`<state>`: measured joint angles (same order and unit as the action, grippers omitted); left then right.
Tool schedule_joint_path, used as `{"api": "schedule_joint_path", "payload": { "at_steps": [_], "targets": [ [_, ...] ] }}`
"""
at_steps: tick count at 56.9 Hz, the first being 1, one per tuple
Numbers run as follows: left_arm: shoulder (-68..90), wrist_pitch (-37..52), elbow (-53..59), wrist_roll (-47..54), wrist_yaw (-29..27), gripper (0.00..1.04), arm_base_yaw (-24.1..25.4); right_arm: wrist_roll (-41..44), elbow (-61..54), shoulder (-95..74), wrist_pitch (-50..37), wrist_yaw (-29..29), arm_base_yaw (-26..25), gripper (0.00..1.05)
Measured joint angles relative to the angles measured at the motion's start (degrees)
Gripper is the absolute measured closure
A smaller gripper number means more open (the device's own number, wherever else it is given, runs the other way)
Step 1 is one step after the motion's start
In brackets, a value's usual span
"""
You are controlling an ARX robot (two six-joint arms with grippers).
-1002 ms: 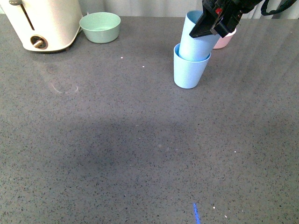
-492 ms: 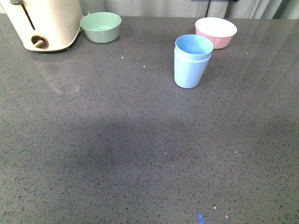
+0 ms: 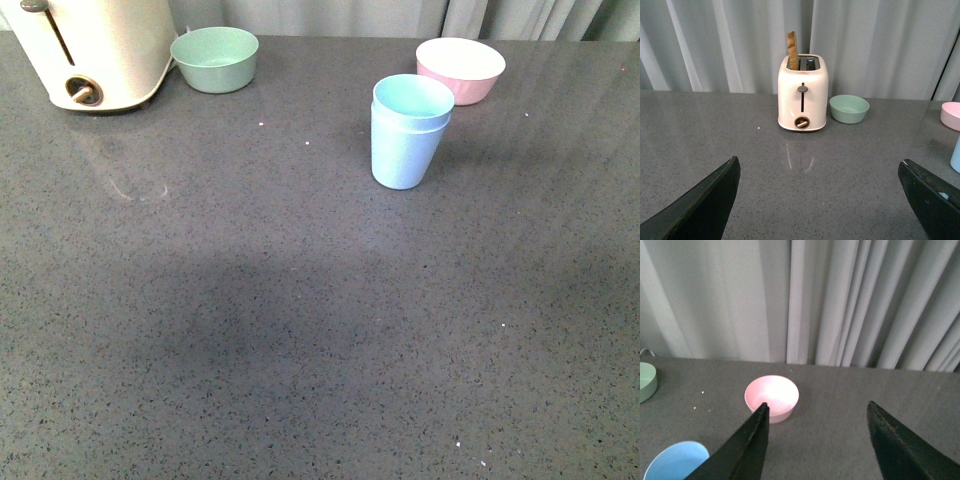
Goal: Stack blue cups with both arms
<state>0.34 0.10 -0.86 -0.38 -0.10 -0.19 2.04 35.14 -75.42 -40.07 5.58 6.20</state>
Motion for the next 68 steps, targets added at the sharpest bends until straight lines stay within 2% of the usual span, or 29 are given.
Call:
{"api": "schedule_joint_path", "payload": {
  "at_steps": [14,21,23,29,43,64,68],
  "targets": [
    [0.00,0.00,0.00,0.00,0.11,0.09,0.00,-1.20,-12.39,8.20,-4.02,-1.40,-2.01,1.03],
    [0.00,0.00,0.00,0.00,0.09,0.09,0.00,-1.40,-16.81,11.72,-4.70,-2.62,-2.60,1.03],
    [0.00,0.00,0.00,0.00,0.09,0.09,0.00,-1.38,-18.25,13.11,-4.72,-5.03,-4.09,1.03],
    [0.00,0.00,0.00,0.00,0.09,0.09,0.00,-1.42,-21.22,16.17,-4.72,-5.18,-5.99,1.03],
    [0.00,0.00,0.00,0.00,0.09,0.09,0.00,-1.42,-28.09,26.36,-1.38,-5.62,-6.12,1.03],
    [0.00,0.00,0.00,0.00,0.09,0.09,0.00,-1.42,-32.09,37.57,5.77,-5.62,-6.12,1.03],
    [0.00,0.00,0.00,0.00,0.11,0.09,0.00,-1.44,-33.77,38.58,4.31,-5.49,-6.12,1.03]
  ]
}}
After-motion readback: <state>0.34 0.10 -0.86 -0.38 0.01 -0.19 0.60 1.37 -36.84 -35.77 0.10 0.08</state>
